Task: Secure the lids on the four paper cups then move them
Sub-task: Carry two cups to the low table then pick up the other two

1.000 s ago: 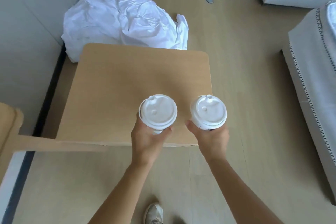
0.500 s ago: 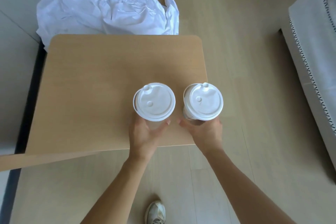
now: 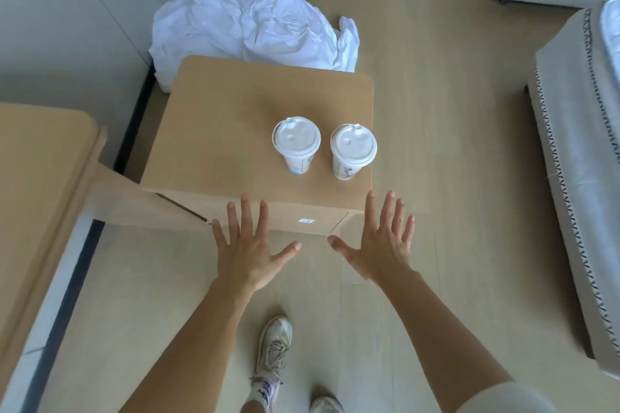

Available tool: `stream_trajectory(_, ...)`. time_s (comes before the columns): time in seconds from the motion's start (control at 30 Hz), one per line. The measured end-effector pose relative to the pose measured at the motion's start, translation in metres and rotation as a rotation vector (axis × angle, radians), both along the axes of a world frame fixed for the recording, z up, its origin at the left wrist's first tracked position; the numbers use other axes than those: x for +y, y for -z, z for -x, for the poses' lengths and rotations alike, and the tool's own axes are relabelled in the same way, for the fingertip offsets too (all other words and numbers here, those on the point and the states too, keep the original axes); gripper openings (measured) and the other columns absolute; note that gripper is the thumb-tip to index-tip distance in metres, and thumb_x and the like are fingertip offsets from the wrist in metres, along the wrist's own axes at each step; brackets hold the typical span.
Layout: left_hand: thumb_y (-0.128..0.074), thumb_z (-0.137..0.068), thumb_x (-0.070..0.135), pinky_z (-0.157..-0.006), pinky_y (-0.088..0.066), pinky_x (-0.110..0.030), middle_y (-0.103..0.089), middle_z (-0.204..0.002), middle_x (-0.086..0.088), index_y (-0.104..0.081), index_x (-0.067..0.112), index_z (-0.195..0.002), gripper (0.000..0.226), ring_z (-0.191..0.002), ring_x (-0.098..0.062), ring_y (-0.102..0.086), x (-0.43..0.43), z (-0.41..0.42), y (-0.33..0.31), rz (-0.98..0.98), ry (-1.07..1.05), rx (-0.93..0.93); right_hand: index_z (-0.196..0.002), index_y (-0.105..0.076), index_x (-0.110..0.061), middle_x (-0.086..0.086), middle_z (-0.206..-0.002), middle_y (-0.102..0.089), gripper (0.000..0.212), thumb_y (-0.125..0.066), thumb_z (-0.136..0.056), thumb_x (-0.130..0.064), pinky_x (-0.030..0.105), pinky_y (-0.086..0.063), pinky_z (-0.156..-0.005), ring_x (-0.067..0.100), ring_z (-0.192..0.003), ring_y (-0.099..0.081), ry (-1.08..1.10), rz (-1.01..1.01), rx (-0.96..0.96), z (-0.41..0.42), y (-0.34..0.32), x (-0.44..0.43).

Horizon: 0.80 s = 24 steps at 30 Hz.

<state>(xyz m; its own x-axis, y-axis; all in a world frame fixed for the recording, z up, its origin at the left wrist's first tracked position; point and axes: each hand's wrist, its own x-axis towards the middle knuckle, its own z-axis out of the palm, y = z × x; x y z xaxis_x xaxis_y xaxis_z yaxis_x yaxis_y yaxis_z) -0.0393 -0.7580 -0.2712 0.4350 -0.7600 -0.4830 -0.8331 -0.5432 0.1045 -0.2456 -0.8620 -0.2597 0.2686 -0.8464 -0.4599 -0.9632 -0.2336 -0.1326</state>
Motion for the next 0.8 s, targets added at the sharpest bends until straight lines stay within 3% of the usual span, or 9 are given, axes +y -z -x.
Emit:
stream_trajectory(0.3,-0.025,-0.080,0.094,-0.122,0.013,-0.064,0.036,-0.165,-0.010,0.024,0.028,-0.160,0.114,-0.154,-0.036,0.030,0.140,0.045,-0.125,0.052,-0.216,-0.050,-0.159,0.031,-0.032,0.019,-0.165,0.040,0.121,-0.029,-0.078,-0.098,0.060,0.013,-0.127,0.038,-0.156,0.031,-0.262,0.055,-0.021,0.015,-0.115,0.097)
stream_trajectory(0.53,-0.011,-0.077,0.097,-0.120,0.015,-0.067,0.044,-0.159,-0.009,0.024,0.029,-0.159,0.112,-0.150,-0.036,0.036,0.244,0.049,-0.168,0.064,-0.392,-0.127,-0.162,0.027,-0.033,0.018,-0.165,0.039,0.125,-0.031,-0.074,-0.101,0.060,0.015,-0.126,0.037,-0.156,0.032,-0.526,0.078,-0.083,-0.031,-0.159,0.164)
stream_trajectory(0.8,-0.015,-0.080,0.096,-0.120,0.015,-0.067,0.038,-0.164,-0.008,0.025,0.030,-0.159,0.110,-0.154,-0.036,0.029,0.450,0.050,-0.195,0.050,-0.864,-0.164,-0.163,0.024,-0.030,0.018,-0.168,0.034,0.128,-0.025,-0.070,-0.104,0.062,0.015,-0.125,0.036,-0.158,0.027,-0.969,0.069,-0.157,-0.125,-0.192,0.333)
